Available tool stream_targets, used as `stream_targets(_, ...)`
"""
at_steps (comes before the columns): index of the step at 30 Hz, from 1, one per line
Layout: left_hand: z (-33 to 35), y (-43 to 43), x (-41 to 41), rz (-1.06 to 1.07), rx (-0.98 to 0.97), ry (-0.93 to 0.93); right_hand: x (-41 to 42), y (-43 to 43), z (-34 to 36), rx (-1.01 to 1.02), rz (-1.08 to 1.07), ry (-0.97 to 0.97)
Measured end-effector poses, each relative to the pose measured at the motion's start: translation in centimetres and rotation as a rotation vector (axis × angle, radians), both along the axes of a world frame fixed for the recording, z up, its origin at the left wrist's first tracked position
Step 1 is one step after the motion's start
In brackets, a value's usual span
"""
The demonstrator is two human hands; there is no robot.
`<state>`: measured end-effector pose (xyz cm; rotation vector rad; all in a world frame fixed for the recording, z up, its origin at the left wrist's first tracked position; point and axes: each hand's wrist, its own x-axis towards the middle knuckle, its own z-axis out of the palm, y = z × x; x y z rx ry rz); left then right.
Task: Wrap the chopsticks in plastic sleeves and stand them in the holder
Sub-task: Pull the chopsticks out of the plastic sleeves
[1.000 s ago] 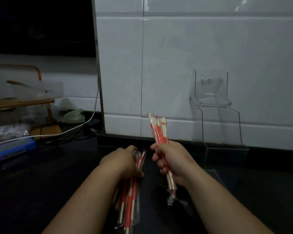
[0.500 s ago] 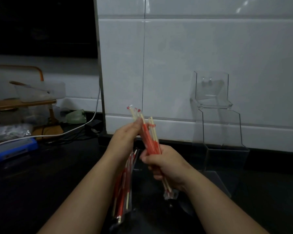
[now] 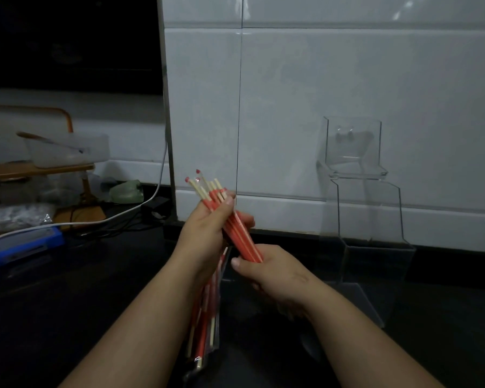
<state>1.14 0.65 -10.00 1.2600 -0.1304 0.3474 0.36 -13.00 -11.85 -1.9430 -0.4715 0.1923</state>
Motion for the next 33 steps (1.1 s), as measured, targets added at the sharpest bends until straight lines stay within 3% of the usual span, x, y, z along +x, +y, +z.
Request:
stream_targets(4,0.3,-0.1,0.5,-0.031,-0.31,0.039,0.1,0.0,0.2,0.002,0.021,-0.039)
stream_targets(7,0.6,0.6,1.6,-0.019,-0.661,0.095,0.0,0.1,0.5,0.281,-0.029,0.045)
stream_targets(10,0.4,0.9,2.2,-0.035,-0.808,0.093,-0.3,0.7,0.3,0.449,-0.192,0.016)
stream_targets(15,-0.1,-0.8,2.0,-0.072,-0.736,0.061,0.0,2.0,-0.6,0.746,-0.496,0.035)
stream_targets(21,-0.3,-2.9,1.1,-0.06,-0.618,0.051,1.0,2.0,-0.8,1.043,-0.591,0.143)
stream_targets(26,-0.3,-3.8,0.5,-0.075,-0.565,0.057,1.3,2.1,-1.1,1.132,-0.617,0.212)
stream_targets(33,-1.0,-4.6,0.1,-0.02,-0.325,0.071,1.0,1.9,-0.2,1.19,-0.627,0.222)
